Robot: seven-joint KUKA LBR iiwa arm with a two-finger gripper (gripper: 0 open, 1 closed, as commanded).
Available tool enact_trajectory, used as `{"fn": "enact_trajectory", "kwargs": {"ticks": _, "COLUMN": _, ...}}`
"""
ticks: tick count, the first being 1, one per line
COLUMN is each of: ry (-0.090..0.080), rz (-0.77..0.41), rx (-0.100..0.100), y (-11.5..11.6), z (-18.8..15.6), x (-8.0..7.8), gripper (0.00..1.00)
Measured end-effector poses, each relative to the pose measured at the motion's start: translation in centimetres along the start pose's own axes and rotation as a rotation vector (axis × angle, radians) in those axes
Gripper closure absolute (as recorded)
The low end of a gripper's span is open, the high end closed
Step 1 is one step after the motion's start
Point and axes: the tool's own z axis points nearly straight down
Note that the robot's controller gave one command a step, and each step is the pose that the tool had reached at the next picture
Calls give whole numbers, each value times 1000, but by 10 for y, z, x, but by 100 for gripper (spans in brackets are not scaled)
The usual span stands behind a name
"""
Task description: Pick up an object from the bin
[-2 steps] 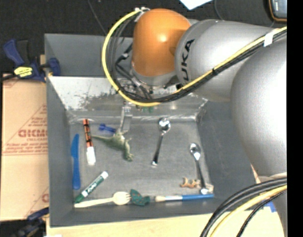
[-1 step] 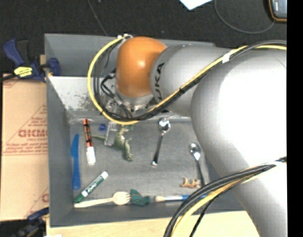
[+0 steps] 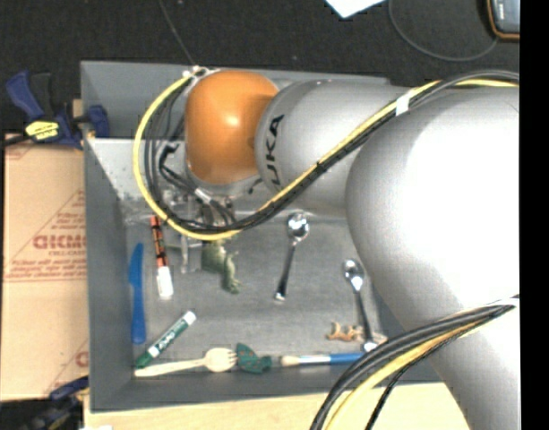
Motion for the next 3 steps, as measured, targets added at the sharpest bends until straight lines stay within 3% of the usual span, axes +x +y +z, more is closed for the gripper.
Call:
{"fn": "enact_trajectory", "kwargs": {"ticks": 1, "ry": 7, "rz": 348, "rx": 0, "y": -42, "z": -33, "x": 6, "gripper": 0}}
{"fn": "enact_trajectory", "kwargs": {"ticks": 2, "ry": 3, "rz": 291, "rx": 3, "y": -47, "z": -31, "x": 5, "gripper": 0}}
{"fn": "enact_trajectory", "kwargs": {"ticks": 3, "ry": 2, "rz": 151, "rx": -1, "y": -41, "z": 10, "x": -5, "gripper": 0}}
